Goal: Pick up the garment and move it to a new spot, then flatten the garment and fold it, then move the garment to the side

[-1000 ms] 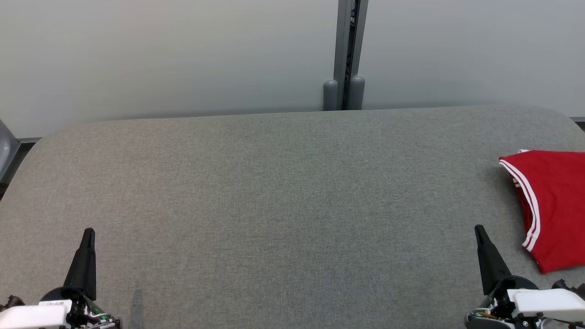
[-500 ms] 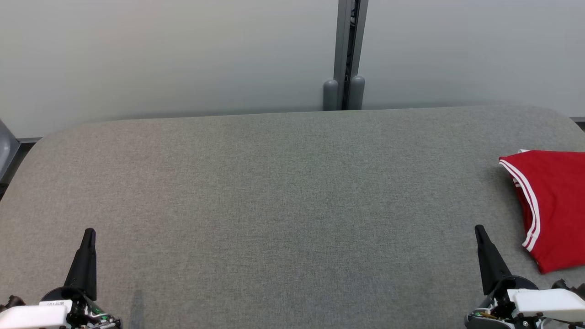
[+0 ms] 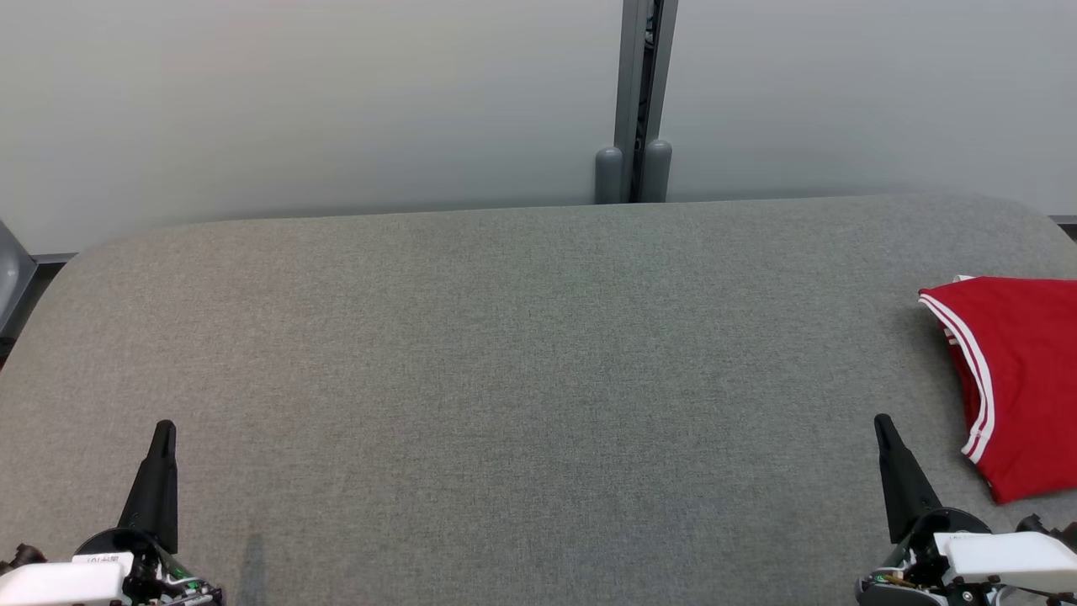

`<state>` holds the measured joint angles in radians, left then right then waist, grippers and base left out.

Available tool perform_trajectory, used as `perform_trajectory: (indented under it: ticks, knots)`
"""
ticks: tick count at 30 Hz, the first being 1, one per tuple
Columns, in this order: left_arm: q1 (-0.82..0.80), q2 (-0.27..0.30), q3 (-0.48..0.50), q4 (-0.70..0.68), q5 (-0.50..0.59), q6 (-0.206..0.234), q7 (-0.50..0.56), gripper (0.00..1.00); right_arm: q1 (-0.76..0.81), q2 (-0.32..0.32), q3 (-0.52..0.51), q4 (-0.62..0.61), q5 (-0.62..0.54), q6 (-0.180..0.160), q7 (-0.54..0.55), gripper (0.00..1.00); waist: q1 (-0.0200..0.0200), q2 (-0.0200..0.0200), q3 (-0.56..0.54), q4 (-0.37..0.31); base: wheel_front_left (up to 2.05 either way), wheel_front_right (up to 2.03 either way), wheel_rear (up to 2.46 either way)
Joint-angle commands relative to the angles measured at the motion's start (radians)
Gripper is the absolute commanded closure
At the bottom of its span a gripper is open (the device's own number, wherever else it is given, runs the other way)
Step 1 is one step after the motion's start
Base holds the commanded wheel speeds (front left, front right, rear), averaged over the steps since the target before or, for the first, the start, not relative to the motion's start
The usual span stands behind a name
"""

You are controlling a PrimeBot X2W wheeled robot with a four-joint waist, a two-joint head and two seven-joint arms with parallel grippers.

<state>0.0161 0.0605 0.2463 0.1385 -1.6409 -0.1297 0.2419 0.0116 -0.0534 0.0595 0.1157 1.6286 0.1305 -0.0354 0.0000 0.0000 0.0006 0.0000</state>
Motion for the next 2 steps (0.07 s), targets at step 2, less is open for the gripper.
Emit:
perform_trajectory:
  ticks: [2]
  knots:
    - [-0.015, 0.005, 0.006, 0.001, 0.003, -0.005, 0.003, 1.00, -0.001, -0.001, -0.004, 0.003, -0.001, 0.000, 0.003, 1.00, 0.0000, 0.0000, 0.000, 0.000, 0.00, 0.00, 0.00]
